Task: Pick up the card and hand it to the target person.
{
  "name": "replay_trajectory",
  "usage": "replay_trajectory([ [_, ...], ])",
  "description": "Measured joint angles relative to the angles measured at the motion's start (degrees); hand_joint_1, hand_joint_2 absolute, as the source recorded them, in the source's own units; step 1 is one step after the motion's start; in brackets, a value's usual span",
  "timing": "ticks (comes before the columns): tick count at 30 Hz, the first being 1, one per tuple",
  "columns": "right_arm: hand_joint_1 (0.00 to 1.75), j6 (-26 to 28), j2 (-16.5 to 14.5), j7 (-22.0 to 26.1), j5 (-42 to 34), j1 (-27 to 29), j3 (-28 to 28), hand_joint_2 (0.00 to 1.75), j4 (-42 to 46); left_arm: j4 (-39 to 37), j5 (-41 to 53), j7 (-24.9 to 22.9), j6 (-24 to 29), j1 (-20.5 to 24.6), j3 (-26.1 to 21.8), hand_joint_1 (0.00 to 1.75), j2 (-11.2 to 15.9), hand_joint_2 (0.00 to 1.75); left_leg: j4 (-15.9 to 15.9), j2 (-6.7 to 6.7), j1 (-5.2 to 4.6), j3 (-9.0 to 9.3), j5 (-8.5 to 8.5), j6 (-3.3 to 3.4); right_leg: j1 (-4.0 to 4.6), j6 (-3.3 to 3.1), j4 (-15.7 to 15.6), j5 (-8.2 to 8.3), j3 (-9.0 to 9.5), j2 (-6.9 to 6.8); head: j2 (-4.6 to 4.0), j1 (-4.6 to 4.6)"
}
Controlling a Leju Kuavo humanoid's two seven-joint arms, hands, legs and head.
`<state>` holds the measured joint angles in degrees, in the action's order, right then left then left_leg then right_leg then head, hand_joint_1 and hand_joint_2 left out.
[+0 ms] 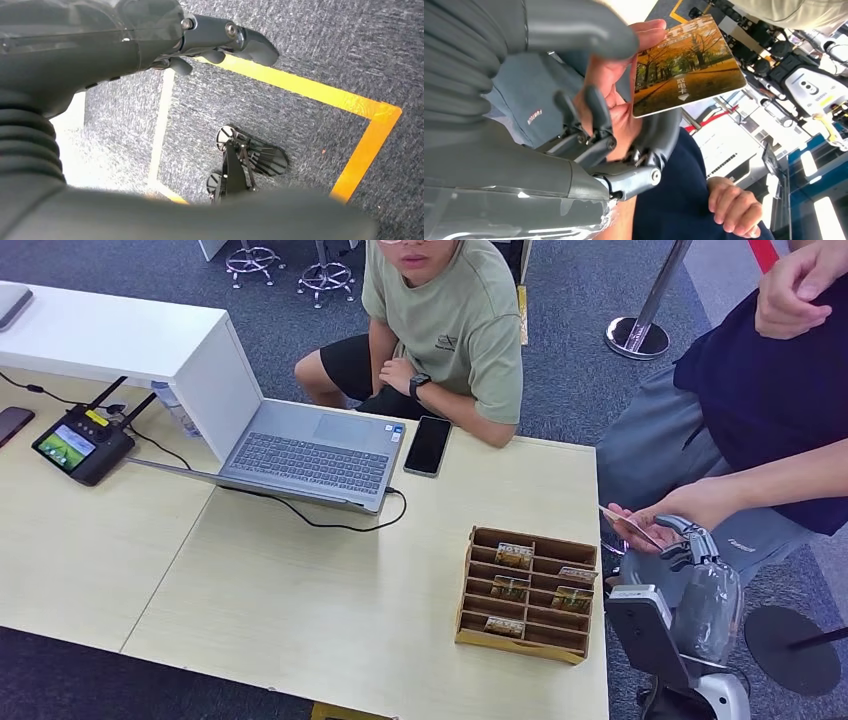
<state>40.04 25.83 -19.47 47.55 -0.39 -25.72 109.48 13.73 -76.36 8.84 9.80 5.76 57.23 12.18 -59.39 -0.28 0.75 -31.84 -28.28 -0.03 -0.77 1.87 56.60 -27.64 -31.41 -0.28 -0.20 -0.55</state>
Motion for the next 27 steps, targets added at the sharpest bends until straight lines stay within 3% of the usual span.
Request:
replay_trajectory([
  [1, 0.00, 0.0, -0.1, -0.2, -0.1, 0.0, 0.0, 1.75, 0.0, 0.0, 0.0, 0.5, -0.1, 0.0, 0.0, 0.00, 0.0, 0.00, 0.0, 0.00, 0.00, 0.00, 0.00, 0.00, 0.00, 0.00, 0.0, 0.00, 0.00, 0.00, 0.00, -0.01],
  [5, 0.00, 0.0, -0.4, 0.4, -2.0, 0.2, 0.6, 1.75, 0.5, 0.0, -0.9, 1.4, -0.2, 0.0, -0.2, 0.00, 0.0, 0.00, 0.0, 0.00, 0.00, 0.01, 0.00, 0.00, 0.00, 0.00, 0.0, 0.00, -0.01, 0.00, 0.00, 0.00],
  [13, 0.00, 0.0, -1.6, 10.7, -18.9, 3.1, 7.2, 1.75, 3.3, 0.0, -1.4, 1.0, -0.1, 0.0, -0.5, 0.00, 0.0, 0.00, 0.0, -0.01, 0.00, 0.01, 0.00, 0.00, 0.00, 0.00, 0.0, 0.00, 0.00, -0.01, 0.00, -0.01],
  [22, 0.00, 0.0, -3.5, 26.1, -47.2, 9.0, 21.9, 1.75, 2.8, 0.0, -2.0, -0.1, 0.6, -0.1, -1.2, 0.00, -0.2, 0.00, 0.0, -0.01, -0.02, 0.00, -0.02, 0.00, -0.01, 0.00, 0.0, 0.00, -0.04, -0.02, 0.00, -0.01],
  [27, 0.00, -1.9, -4.6, 35.1, -62.8, 11.6, 30.7, 1.75, -3.5, 0.0, -2.0, -1.0, 1.1, -0.2, -1.4, 0.00, -0.4, 0.00, 0.0, -0.02, -0.02, -0.01, -0.03, 0.00, -0.01, 0.00, 0.0, -0.01, -0.07, -0.02, 0.00, 0.00],
])
